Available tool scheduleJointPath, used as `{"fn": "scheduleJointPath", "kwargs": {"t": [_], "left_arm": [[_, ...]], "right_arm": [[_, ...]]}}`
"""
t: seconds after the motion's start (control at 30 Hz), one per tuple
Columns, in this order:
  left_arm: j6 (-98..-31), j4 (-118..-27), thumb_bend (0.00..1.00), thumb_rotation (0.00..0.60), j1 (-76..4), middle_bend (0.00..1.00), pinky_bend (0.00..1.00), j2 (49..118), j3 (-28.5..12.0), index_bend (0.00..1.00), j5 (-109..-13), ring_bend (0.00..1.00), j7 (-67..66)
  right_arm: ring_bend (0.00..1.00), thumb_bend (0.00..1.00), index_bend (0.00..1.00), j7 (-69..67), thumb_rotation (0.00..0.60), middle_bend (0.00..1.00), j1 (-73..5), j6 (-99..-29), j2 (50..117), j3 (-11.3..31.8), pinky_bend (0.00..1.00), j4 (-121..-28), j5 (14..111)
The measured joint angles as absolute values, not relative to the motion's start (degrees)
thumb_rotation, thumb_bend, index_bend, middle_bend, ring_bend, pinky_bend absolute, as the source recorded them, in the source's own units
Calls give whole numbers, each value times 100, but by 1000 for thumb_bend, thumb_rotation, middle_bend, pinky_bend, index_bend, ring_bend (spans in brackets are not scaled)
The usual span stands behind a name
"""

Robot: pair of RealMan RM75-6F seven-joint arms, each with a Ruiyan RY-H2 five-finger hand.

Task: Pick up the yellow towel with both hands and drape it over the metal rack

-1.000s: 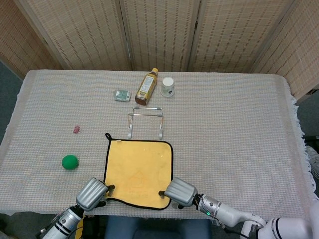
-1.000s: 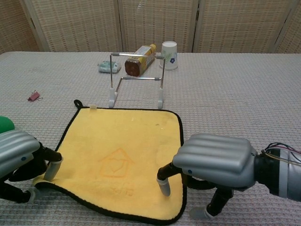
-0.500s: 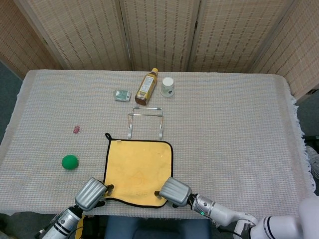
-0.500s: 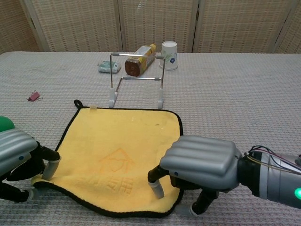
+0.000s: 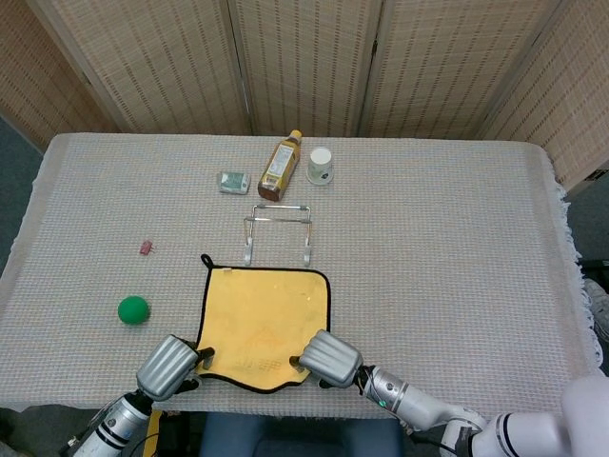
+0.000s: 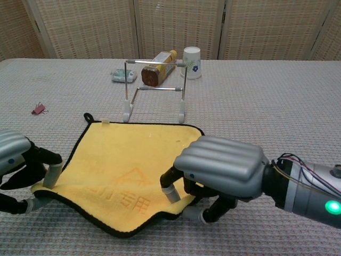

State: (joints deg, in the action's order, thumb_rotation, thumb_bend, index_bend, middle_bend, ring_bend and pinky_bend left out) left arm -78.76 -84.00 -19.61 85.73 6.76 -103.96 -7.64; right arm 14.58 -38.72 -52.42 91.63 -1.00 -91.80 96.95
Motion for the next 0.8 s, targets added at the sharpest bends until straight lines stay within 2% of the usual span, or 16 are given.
{"fn": "scheduleJointPath", "kwargs": {"t": [0.17,0.37,0.53,0.8], "left_arm": [[-8018,-8608,448,600,-2162,1000,938,8383,397,696,-10488,841,-558],[-8033,-9083,448,600,-2578,1000,938,8036,-164,696,-10500,841,-416],[-7722,-9391,447,600,-3021,1000,938,7777,-813,696,-10127,841,-412],[-7057,-9333,448,600,-3758,1000,938,7607,-1774,697,-9046,840,-275]], "right_arm": [[999,550,777,1275,600,981,-3809,-5754,9014,78,1000,-9278,9755],[999,550,787,1118,600,981,-3755,-6285,8601,517,1000,-9500,9685],[1000,550,793,1102,600,983,-3745,-6613,8304,976,1000,-9624,9477],[1000,550,793,1338,600,982,-3862,-6677,8106,1582,1000,-9587,8821]]}}
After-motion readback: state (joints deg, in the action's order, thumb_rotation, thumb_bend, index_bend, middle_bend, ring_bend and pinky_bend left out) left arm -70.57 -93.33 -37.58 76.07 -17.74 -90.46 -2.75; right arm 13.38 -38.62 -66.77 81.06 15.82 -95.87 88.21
